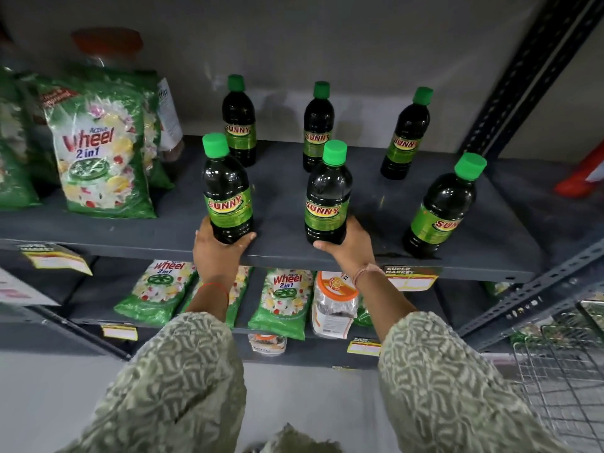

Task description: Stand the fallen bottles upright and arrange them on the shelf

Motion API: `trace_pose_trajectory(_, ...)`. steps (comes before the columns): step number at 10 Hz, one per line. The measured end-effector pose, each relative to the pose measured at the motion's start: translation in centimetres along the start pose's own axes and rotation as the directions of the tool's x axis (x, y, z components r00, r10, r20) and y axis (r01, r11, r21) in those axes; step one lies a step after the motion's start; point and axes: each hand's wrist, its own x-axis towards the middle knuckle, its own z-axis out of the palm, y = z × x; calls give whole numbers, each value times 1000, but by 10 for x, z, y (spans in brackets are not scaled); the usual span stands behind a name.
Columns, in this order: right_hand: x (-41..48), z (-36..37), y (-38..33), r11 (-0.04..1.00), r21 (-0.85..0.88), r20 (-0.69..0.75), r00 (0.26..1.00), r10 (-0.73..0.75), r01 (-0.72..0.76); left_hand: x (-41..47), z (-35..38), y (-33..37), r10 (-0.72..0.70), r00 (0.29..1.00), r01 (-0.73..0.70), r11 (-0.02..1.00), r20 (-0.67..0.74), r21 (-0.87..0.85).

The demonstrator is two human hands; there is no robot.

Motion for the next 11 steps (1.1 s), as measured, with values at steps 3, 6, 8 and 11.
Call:
trace_pose_trajectory(3,-3,11,-3,994,-102,-12,1000,27,-28,24,-28,-12,-21,1000,21,999,18,37)
trace_pose_trajectory(6,-5,10,-7,990,-135,-4,999,48,-48,23,-30,-13,-31,998,29,999,59,37)
trace_pose_trajectory(8,-6,10,-9,989,-139,-1,999,52,-51,25,-32,-16,-28,996,26,999,88,19)
trace_pose_trajectory(11,-14,12,-13,993,-115,-10,999,38,-39,23,-34,-20,-13,989,10,1000,146,21)
